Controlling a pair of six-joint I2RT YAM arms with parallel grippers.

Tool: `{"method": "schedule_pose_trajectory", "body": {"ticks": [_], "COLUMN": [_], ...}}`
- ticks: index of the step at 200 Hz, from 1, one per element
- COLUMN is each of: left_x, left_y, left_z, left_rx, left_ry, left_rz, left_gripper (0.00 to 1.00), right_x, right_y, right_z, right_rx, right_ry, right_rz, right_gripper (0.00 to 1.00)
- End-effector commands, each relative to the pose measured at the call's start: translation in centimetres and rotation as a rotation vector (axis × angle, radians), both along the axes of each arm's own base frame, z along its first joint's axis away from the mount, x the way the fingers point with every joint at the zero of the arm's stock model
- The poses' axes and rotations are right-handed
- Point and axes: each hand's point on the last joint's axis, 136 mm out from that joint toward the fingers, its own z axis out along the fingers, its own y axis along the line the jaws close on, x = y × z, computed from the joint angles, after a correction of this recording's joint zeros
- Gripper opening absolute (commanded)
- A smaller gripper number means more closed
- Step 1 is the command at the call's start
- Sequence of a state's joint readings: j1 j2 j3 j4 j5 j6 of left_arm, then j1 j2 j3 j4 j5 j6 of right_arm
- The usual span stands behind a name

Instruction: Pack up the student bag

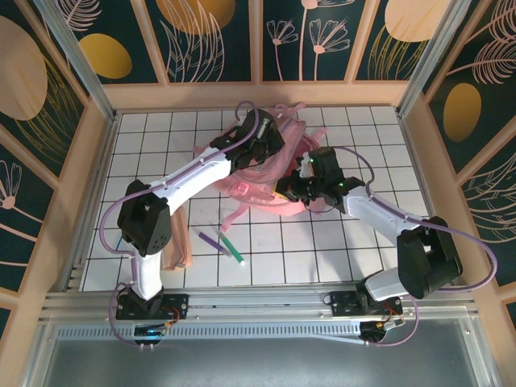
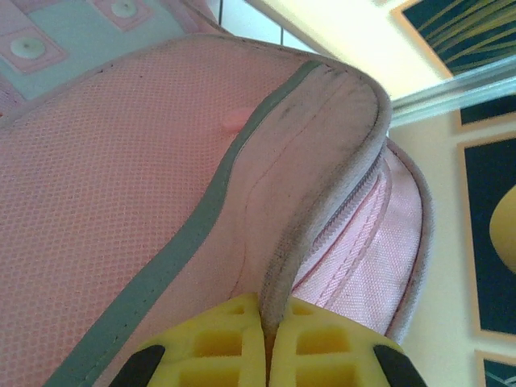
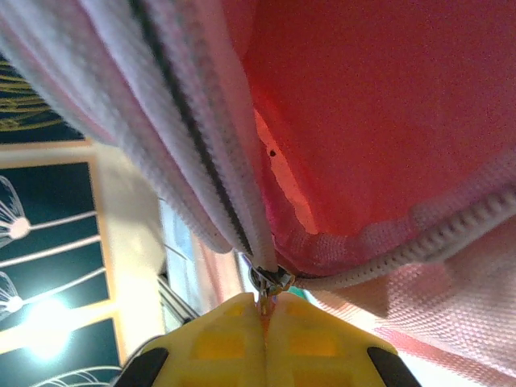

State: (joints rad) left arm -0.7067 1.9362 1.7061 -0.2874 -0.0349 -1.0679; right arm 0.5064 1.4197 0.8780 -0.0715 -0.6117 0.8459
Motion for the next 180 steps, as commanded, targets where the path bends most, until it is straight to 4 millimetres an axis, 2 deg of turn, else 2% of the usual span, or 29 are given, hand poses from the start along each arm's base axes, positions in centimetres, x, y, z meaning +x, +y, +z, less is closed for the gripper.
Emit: {"method": "schedule_pose_trajectory", "body": {"ticks": [1,25,40,57,71,109,135,180], "left_x": [3.9,4.8,5.3,5.8,6.1,6.8,6.6,6.8], "left_y": [0.8,1.5,2.8,4.3,4.6,3.5,3.5,2.9], "left_z": [12.5,13.5,14.6,16.1,17.1,16.0,15.2,14.5], "left_rx": [-0.273,-0.262,-0.239,-0.208,-0.202,-0.202,-0.217,-0.238], "left_ry": [-0.272,-0.302,-0.346,-0.401,-0.422,-0.382,-0.372,-0.348], "left_rz": [0.142,0.203,0.27,0.345,0.366,0.354,0.365,0.365], "left_gripper": [0.0,0.0,0.0,0.0,0.0,0.0,0.0,0.0], "right_x": [-0.7,-0.4,-0.4,-0.8,-1.3,-2.0,-1.3,-1.0], "right_y": [2.3,2.4,1.5,0.5,0.7,2.7,3.3,5.2], "right_z": [0.6,2.4,2.9,2.1,1.4,-1.0,-3.2,-4.9], "right_rx": [0.054,0.046,-0.012,-0.075,-0.103,-0.329,-0.465,-0.485], "right_ry": [0.021,-0.141,-0.258,-0.29,-0.309,-0.478,-0.487,-0.595], "right_rz": [-0.004,-0.037,-0.06,-0.06,-0.019,0.115,0.159,0.251], "right_gripper": [0.0,0.0,0.0,0.0,0.0,0.0,0.0,0.0]}}
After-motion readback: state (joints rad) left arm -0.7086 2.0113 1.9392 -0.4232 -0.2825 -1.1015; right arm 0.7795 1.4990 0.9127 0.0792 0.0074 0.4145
